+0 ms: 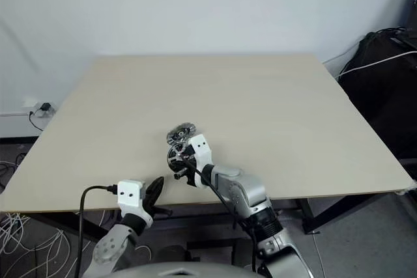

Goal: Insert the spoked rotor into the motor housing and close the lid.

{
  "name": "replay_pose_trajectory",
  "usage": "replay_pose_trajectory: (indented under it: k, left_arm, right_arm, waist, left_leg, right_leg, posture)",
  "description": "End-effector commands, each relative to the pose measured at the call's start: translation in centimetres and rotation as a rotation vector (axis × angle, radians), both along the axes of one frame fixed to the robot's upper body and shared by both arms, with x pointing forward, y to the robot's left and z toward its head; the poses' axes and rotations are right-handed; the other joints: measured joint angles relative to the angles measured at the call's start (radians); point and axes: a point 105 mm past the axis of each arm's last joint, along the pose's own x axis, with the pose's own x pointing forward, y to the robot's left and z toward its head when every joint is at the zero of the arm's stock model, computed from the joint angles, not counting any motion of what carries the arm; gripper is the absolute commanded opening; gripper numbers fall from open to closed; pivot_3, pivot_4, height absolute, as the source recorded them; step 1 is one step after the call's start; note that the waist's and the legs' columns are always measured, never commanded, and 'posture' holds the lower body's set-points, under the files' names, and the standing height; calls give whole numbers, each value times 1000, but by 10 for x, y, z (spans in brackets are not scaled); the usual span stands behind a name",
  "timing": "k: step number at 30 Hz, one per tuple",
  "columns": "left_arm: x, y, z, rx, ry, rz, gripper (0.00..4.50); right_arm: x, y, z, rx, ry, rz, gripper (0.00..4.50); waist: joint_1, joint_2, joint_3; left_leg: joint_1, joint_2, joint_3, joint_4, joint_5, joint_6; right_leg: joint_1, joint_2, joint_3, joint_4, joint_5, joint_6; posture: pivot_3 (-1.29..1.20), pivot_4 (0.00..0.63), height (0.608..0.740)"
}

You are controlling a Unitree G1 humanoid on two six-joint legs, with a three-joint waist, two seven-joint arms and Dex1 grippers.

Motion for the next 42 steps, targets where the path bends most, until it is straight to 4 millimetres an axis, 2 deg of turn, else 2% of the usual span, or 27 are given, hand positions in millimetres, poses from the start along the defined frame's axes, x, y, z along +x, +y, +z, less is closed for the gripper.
replay_pose_trajectory:
  k: [1,12,22,42]
  left_arm:
    - [5,-6,21,-10,-69,-6,0]
    - [7,-11,28,-16,-71,-14,0]
    - [9,-11,33,-20,-69,-24,0]
    - [6,-5,10,-15,-51,-36,0]
  right_arm:
    - [5,9,8,11,-37,2,14]
    - [25,3,5,-4,-34,-82,14]
    - [31,-1,10,9,-50,-114,14]
    - [45,-13,15,9,-75,-200,14]
  waist:
    - [0,0,0]
    - [0,0,0]
    - [-1,0,0]
    - [-2,0,0]
  left_leg:
    - [0,0,0,0,0,0]
    - [0,0,0,0,0,-1]
    - [0,0,0,0,0,-1]
    - [0,-1,0,0,1,-1]
  right_leg:
    - [0,0,0,0,0,0]
    - [0,0,0,0,0,0]
    - [0,0,0,0,0,0]
    - [0,1,0,0,0,0]
  posture:
    - [0,0,740]
    - [0,0,740]
    - [0,0,740]
    - [0,0,740]
